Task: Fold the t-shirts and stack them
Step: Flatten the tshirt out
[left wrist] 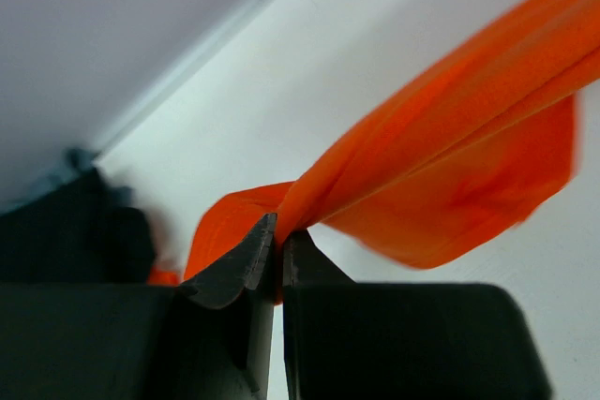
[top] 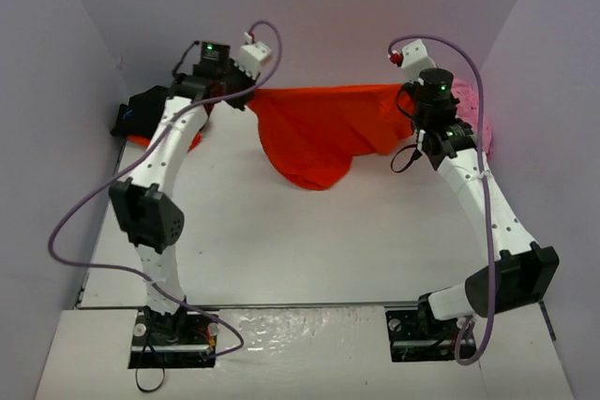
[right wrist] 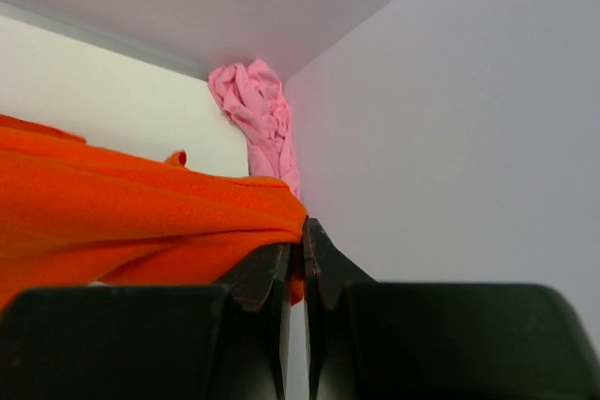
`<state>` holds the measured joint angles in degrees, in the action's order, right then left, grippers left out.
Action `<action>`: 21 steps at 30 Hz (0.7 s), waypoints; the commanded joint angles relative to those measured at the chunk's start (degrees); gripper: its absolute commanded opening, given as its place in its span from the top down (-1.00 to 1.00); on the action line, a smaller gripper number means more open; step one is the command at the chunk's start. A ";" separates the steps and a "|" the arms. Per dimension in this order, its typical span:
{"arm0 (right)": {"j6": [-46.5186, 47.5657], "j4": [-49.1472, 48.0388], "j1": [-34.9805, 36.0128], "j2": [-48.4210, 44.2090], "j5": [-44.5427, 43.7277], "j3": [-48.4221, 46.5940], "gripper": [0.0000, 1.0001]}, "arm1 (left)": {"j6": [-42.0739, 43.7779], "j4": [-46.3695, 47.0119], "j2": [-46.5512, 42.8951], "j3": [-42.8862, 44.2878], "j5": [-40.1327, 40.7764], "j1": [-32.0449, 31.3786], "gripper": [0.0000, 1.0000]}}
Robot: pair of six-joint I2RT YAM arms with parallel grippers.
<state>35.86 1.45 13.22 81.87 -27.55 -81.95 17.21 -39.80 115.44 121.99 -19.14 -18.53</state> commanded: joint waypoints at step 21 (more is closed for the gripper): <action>-7.36 28.27 -7.38 -24.70 42.12 -19.44 1.00 | 5.90 -14.69 -48.38 -3.71 -11.04 4.91 1.00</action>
<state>29.42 29.84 7.94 58.86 12.62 -95.27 21.23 -52.60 69.06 111.54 -26.40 -14.73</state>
